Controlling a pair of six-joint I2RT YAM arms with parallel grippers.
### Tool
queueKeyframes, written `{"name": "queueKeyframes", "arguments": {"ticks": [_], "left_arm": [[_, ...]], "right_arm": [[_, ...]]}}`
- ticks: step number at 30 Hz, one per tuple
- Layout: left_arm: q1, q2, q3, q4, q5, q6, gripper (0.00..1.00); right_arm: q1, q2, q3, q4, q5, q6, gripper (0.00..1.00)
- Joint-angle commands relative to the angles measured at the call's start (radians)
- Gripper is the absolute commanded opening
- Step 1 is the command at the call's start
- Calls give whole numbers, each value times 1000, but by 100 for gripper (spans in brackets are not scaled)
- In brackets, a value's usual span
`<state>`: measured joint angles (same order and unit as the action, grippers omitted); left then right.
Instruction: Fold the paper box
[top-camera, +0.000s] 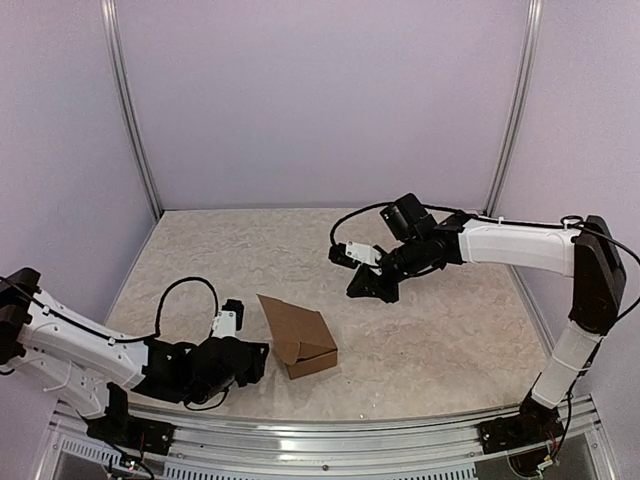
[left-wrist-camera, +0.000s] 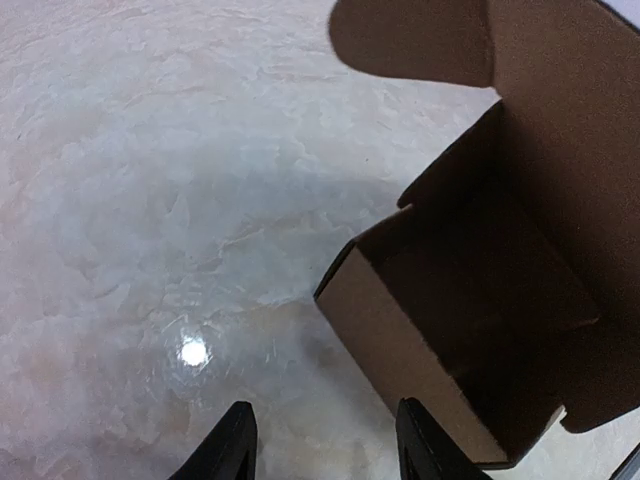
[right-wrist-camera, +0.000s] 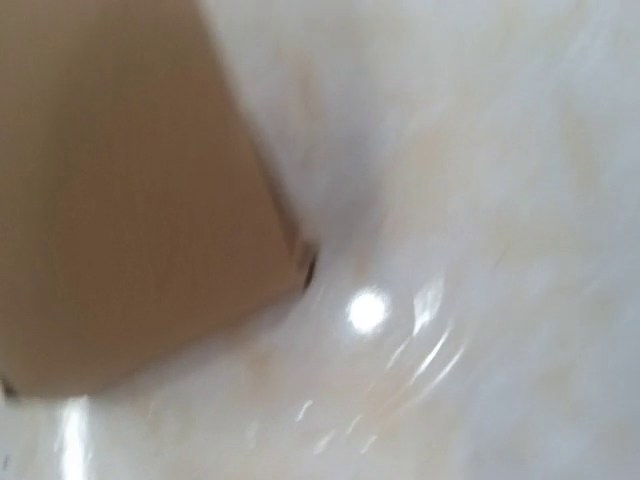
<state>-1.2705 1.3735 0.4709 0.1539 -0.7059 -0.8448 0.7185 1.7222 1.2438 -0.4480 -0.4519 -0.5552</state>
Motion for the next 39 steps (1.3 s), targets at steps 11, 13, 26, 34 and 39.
{"name": "queueKeyframes", "arguments": {"ticks": [11,13,26,34,39], "left_arm": [[84,-38,-59,-281,79,-399,60],[111,-66,-102,-225,126,-395,60],[175,-49,-133,17,259,-219,60],[234,80,-92,308,411,-5,60],[259,193,20,380,465,94,60]], "right_arm": [[226,264,243,-111,50,-39,7],[232,290,246,-121,61,-36,7],[106,220,55,-66,40,24,6],[-39,64,-90,-2,-68,44,6],[-91,-32,-173,35,-91,42,6]]}}
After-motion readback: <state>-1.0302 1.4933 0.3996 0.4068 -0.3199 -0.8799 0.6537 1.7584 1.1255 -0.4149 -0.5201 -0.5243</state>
